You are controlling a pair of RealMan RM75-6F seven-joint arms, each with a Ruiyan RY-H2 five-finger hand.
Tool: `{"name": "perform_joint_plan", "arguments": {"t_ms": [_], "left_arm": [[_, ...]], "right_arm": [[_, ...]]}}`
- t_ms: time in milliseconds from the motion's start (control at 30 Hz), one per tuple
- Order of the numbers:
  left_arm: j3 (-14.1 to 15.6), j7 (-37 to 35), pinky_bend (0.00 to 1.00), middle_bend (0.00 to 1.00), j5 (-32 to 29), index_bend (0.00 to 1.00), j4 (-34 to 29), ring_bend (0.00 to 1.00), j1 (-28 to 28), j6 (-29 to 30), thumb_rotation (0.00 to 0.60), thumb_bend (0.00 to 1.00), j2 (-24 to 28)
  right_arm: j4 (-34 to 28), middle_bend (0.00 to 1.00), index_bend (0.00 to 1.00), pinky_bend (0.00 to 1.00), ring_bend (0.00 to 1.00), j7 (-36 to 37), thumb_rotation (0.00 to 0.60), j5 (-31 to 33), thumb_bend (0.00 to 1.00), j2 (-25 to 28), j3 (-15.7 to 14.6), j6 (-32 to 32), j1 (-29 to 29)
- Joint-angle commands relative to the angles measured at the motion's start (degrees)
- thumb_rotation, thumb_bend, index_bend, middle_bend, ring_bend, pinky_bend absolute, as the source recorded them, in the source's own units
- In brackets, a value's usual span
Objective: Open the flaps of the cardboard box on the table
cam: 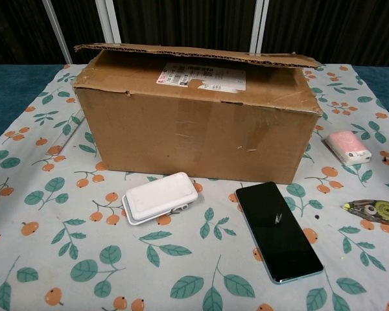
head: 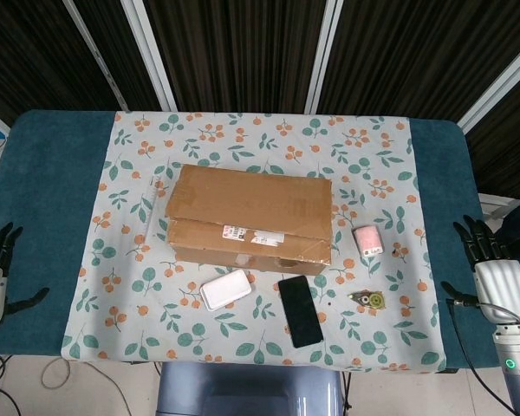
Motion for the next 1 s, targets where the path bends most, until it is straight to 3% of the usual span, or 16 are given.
{"name": "perform_joint_plan", "arguments": {"t_ms": [33,167,500,733,1000], "left_arm": [[-0.11,0.32,0.01,0.0,-0.61,0.0,-0.35,0.0,-0.16,-0.54,0.6,0.01,-0.05],[-0.63,1.84,0.01,0.0,-1.02,0.0,-1.63,0.0,-0.38,-0.42,0.6,0.01,0.66],[-5.5,11.34,0.01,0.0,-2.88,0.0,-13.3,0.0,-5.46,-3.26,0.6,0.05,5.55],[-9.59,19.01,0.01,0.0,-8.77,0.0,-17.5,0.0,-12.05,-9.3,0.6,0.07,5.09],[-12.87,28.09,0.01,0.0,-17.41,0.0,-17.82,0.0,-20.45,-15.65,0.6,0.11,1.79]], "right_arm": [[-0.02,0.0,0.0,0.22,0.02,0.12,0.6,0.47,0.18,-0.17,0.11,-0.42,0.06],[-0.75,0.0,0.0,0.22,0.02,0.49,0.6,1.41,0.19,-0.14,0.56,-0.41,-0.13],[-1.24,0.0,0.0,0.22,0.02,1.46,0.6,2.95,0.19,-0.75,0.83,-2.56,0.42],[-1.72,0.0,0.0,0.22,0.02,1.98,0.6,4.54,0.2,-0.71,1.41,-3.21,0.3],[-2.16,0.0,0.0,0.22,0.02,2.58,0.6,5.77,0.2,-0.64,1.81,-4.16,0.36]]}}
